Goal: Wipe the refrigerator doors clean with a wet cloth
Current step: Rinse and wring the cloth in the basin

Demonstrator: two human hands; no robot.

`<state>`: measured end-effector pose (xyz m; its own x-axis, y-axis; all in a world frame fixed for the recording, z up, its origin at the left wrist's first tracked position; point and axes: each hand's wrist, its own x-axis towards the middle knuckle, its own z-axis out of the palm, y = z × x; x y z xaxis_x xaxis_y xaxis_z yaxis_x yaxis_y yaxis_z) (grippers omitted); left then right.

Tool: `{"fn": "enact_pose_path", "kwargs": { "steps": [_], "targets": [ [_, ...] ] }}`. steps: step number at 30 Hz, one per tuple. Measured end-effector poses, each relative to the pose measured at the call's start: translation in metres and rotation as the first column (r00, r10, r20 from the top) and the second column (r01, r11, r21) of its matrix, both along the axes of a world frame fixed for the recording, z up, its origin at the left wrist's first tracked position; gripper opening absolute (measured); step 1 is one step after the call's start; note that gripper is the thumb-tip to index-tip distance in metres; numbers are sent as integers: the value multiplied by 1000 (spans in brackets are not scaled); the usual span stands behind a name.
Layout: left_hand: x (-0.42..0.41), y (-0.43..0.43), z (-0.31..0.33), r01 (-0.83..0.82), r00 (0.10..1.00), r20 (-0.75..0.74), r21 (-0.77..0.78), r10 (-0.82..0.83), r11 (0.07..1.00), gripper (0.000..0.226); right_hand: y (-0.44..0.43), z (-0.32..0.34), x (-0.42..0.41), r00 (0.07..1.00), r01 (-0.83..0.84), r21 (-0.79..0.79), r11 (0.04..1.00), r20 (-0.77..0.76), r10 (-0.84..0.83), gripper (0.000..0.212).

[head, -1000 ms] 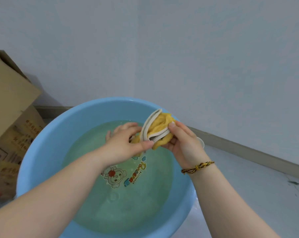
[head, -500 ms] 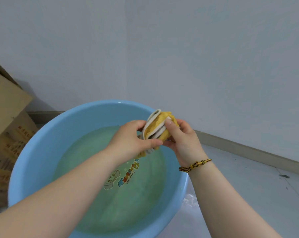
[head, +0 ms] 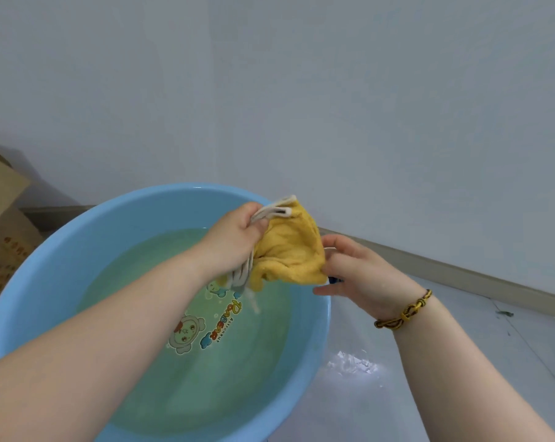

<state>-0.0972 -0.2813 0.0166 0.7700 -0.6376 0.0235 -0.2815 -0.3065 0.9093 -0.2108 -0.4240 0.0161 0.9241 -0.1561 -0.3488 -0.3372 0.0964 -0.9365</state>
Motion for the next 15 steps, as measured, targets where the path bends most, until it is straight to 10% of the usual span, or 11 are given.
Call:
{"fn": "enact_pose_path", "kwargs": {
  "steps": [4, 9, 15],
  "targets": [
    [-9, -16, -1, 94, 993, 70, 66, -98, 993, 10, 1, 6, 4, 1000, -3, 42, 999, -27, 4, 49],
    [-17, -21, -1, 191, 982, 5, 35, -191, 981, 24, 6, 0, 9, 962, 268, -153, 951, 88, -257, 9],
    [-18, -15, -19, 216, 976, -48, 295, -211, 931, 24, 1, -5, -12, 958, 223, 39, 974, 177, -226, 10]
  ]
}}
